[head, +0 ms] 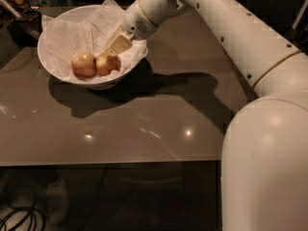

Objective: Pick apple from white bowl

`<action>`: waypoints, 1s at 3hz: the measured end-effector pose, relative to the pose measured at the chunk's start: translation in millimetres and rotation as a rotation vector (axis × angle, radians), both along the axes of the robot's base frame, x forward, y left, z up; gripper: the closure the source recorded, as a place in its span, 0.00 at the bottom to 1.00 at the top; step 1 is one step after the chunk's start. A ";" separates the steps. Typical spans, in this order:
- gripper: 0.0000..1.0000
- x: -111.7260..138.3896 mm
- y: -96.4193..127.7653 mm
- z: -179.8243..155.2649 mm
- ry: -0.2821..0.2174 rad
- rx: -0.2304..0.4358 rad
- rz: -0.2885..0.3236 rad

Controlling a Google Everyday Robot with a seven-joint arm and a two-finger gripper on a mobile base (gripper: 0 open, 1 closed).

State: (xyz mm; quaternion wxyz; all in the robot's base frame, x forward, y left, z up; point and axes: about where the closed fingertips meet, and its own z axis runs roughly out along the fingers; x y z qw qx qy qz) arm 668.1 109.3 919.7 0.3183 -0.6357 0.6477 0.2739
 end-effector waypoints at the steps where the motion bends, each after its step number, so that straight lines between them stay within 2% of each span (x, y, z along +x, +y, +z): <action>1: 0.12 -0.5 -0.3 0.0 0.000 0.000 0.002; 2: 0.00 0.1 -1.2 -0.3 0.002 -0.001 0.000; 3: 0.00 2.1 -2.0 -1.9 0.008 0.001 -0.009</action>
Offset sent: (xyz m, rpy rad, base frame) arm 0.0032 -0.0106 0.0036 -0.0019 0.0055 -0.0129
